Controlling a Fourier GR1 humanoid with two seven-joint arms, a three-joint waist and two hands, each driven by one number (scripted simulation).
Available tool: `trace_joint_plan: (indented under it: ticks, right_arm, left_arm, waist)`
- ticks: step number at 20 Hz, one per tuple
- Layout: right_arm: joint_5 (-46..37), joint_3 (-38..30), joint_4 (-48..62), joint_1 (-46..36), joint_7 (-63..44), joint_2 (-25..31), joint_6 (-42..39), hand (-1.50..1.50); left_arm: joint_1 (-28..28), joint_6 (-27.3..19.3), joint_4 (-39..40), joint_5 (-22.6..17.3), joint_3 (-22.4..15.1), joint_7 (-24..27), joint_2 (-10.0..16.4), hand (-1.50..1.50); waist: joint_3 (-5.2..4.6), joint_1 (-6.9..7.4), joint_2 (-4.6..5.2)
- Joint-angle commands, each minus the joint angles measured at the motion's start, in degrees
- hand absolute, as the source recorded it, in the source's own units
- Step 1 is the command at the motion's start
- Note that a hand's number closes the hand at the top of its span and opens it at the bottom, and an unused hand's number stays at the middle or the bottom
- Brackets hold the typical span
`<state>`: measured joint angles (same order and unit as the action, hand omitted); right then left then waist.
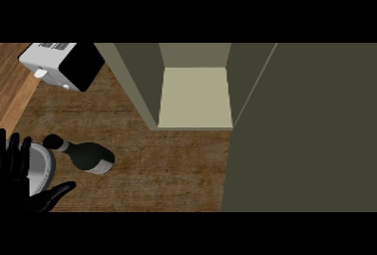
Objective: Pick up the wine, place it into the cabinet and close the cabinet
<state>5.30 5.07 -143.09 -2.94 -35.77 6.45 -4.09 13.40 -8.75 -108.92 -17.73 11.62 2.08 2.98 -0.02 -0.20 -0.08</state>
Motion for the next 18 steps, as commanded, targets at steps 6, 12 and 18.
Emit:
trace_joint_plan:
  ticks: [6, 12, 18]
  right_arm:
    - [4.95, -0.47, -7.48, 1.83, -2.92, -0.7, 0.05, -1.5]
    - [0.97, 1.66, -4.51, -0.65, -2.44, -2.29, 1.51, -1.5]
    - [6.86, -4.15, -8.64, -2.12, -7.04, 0.55, 0.32, -1.5]
  left_arm:
    - [-4.05, 3.71, 11.72, -0.71, 2.39, 5.68, 0.63, -1.5]
    - [-3.18, 7.85, 20.24, -0.43, 3.84, 14.51, 0.04, -1.5]
    - [-4.18, 8.66, 21.16, -0.46, 2.09, 14.41, -1.07, -1.5]
  waist:
    - [0.01, -0.11, 0.03]
    - [0.0, 0.16, 0.03]
    - [0.02, 0.02, -0.02]
